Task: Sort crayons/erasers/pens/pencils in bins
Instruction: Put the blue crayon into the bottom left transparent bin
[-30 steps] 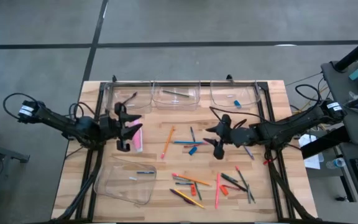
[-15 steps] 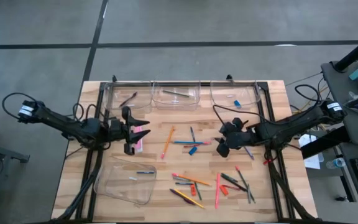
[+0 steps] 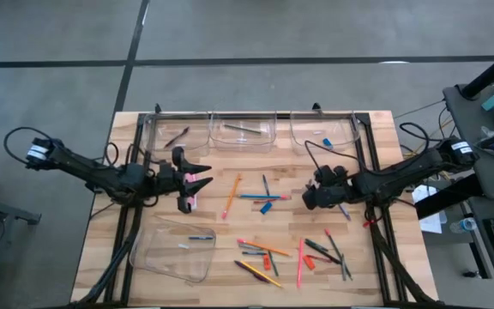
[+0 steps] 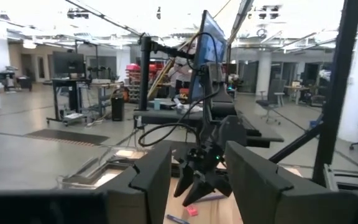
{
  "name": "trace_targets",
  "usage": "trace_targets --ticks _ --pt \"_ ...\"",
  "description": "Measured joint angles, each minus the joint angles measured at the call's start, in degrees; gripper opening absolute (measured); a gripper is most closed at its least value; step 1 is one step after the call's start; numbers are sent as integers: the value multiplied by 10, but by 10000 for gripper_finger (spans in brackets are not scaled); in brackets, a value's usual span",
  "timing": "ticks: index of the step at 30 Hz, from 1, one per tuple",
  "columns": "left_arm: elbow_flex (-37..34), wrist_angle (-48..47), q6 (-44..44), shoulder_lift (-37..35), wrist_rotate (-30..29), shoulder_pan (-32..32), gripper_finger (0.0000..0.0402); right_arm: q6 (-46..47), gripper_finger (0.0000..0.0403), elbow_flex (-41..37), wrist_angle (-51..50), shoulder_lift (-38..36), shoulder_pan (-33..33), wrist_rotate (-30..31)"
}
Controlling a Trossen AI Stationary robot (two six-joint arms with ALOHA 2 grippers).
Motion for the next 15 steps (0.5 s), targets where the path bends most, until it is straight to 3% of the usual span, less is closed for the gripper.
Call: trace_targets --ticks 15 --pt "32 -2 18 52 0 2 138 41 192 -24 1 1 -36 8"
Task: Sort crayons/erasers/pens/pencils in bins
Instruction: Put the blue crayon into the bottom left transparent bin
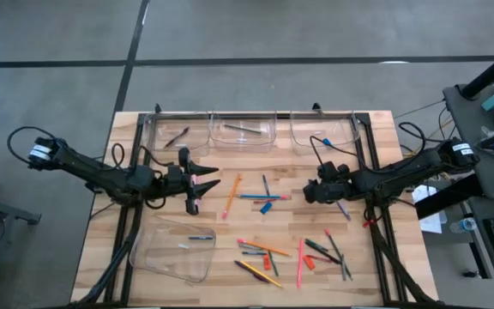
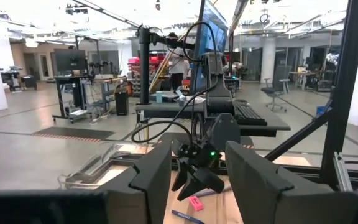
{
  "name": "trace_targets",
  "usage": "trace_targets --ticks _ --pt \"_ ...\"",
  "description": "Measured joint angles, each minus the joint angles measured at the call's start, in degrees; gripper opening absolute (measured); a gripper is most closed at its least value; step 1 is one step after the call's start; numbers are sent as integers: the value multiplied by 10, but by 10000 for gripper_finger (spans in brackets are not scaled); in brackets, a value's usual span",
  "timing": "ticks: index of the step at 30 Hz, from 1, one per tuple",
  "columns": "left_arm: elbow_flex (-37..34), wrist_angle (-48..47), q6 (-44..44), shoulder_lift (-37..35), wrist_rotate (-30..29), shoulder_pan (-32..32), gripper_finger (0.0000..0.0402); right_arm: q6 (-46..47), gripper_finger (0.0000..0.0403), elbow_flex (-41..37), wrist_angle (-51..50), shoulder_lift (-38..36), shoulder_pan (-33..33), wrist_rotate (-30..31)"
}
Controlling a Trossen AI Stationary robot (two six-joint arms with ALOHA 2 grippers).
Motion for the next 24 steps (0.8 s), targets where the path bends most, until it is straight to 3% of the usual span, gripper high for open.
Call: trace_targets --ticks 24 --pt "0 2 2 -2 2 0 138 -10 192 -24 66 0 15 -5"
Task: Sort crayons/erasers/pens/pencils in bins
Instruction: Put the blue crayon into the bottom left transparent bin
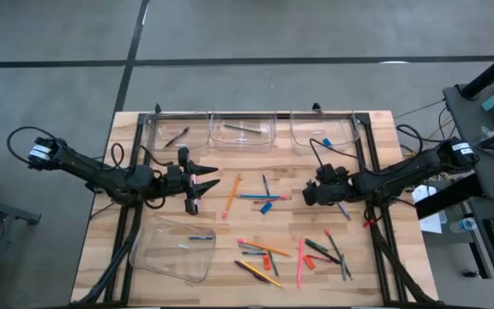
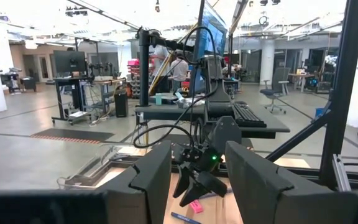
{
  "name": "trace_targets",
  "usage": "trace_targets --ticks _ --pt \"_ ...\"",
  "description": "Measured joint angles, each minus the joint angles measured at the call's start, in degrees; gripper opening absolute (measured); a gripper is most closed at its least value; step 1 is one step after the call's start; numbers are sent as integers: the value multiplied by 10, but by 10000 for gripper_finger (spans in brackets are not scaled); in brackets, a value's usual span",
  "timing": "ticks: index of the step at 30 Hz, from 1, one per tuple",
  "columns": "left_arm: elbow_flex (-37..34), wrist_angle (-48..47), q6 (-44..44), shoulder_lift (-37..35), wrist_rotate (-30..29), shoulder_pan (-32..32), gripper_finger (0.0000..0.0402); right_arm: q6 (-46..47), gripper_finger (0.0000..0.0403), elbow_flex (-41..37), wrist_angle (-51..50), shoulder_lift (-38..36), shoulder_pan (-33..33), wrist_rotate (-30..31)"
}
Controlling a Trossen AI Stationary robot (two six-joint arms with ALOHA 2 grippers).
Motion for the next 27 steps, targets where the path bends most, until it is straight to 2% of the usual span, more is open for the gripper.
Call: trace_targets --ticks 7,22,27 --pt "0 0 0 0 0 0 138 -19 192 -19 64 0 12 5" --pt "0 0 1 0 0 0 138 26 192 -37 72 0 11 4" --pt "0 0 25 4 0 0 138 43 192 -56 71 0 10 -10"
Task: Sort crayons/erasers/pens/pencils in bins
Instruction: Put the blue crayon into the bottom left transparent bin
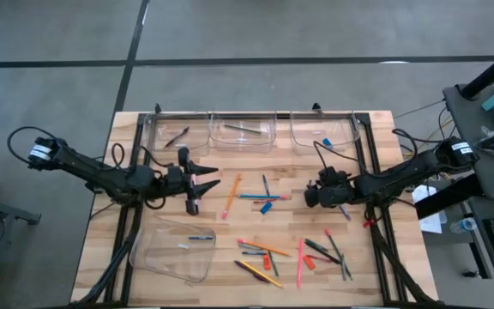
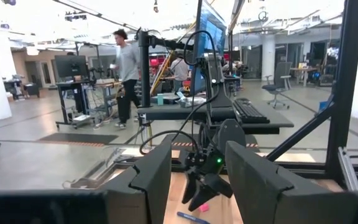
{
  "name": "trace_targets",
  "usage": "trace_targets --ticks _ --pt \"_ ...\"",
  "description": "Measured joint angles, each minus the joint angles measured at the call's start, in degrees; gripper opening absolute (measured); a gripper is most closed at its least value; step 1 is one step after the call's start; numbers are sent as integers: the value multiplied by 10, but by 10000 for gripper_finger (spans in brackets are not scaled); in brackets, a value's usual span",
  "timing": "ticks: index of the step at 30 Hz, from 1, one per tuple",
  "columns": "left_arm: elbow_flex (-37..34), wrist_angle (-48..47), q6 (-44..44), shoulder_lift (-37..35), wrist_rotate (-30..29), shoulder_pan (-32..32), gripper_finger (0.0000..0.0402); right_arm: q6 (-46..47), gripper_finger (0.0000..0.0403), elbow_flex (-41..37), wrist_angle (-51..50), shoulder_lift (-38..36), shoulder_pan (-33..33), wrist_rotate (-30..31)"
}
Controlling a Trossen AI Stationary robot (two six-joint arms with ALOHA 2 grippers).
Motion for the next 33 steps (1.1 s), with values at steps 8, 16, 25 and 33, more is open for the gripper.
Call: trace_targets --ticks 8,16,25,33 --pt "0 4 5 5 0 1 138 12 191 1 5 0 -5 -1" --pt "0 4 4 5 -1 4 138 -6 191 13 3 0 -28 -19" --pt "0 3 5 5 -1 4 138 7 191 12 1 1 -28 -32" --pt "0 3 15 5 -2 4 138 6 191 39 13 96 -27 -48"
